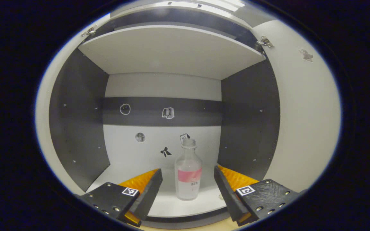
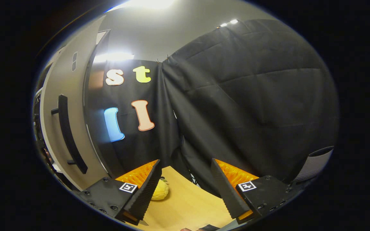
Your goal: Grasp the bottle in the cabinet with the left hand and place it on the coaster, then close the right door with the right hand and the left door with the left hand.
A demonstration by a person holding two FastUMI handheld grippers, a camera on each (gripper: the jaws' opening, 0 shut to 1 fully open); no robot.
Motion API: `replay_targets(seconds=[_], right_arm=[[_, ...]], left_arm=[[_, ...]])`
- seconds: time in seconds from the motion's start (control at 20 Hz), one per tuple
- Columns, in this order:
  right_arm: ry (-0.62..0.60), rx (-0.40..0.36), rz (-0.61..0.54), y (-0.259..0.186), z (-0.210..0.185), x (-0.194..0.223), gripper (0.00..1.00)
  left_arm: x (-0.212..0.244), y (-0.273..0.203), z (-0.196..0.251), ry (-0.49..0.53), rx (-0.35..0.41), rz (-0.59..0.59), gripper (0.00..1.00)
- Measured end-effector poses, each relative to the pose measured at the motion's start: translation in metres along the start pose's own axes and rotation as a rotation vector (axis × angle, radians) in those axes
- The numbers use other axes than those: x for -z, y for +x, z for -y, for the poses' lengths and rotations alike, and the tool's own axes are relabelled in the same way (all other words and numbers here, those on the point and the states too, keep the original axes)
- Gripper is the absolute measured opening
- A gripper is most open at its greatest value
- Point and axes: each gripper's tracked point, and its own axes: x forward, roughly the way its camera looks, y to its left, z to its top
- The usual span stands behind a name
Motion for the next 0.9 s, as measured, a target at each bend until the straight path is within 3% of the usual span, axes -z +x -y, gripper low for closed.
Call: replay_targets(seconds=[0.25,0.4,0.45,0.5,0.6,0.65,0.7,0.8,0.9], right_arm=[[0.012,0.023,-0.007,0.016,0.011,0.005,0.92],[0.011,0.046,-0.007,0.021,0.022,0.006,0.92],[0.015,0.051,-0.012,0.023,0.025,0.008,0.92],[0.024,0.052,-0.018,0.025,0.028,0.01,0.98],[0.044,0.053,-0.031,0.033,0.031,0.014,0.98],[0.049,0.05,-0.032,0.035,0.031,0.013,0.98],[0.052,0.043,-0.034,0.033,0.029,0.015,0.92],[0.058,0.023,-0.037,0.034,0.027,0.017,0.92],[0.062,0.005,-0.038,0.037,0.026,0.018,0.98]], left_arm=[[0.023,0.033,0.0,-0.034,-0.008,-0.055,0.94],[0.028,0.046,-0.007,0.001,-0.029,-0.058,0.94],[0.029,0.049,-0.008,0.006,-0.033,-0.059,1.0],[0.03,0.052,-0.007,0.009,-0.032,-0.059,0.94],[0.031,0.057,-0.001,0.013,-0.011,-0.065,0.94],[0.032,0.06,0.0,0.02,-0.012,-0.067,1.0],[0.034,0.062,-0.002,0.032,-0.021,-0.069,0.91],[0.036,0.066,-0.004,0.053,-0.044,-0.072,0.91],[0.04,0.067,-0.004,0.063,-0.049,-0.087,0.73]])
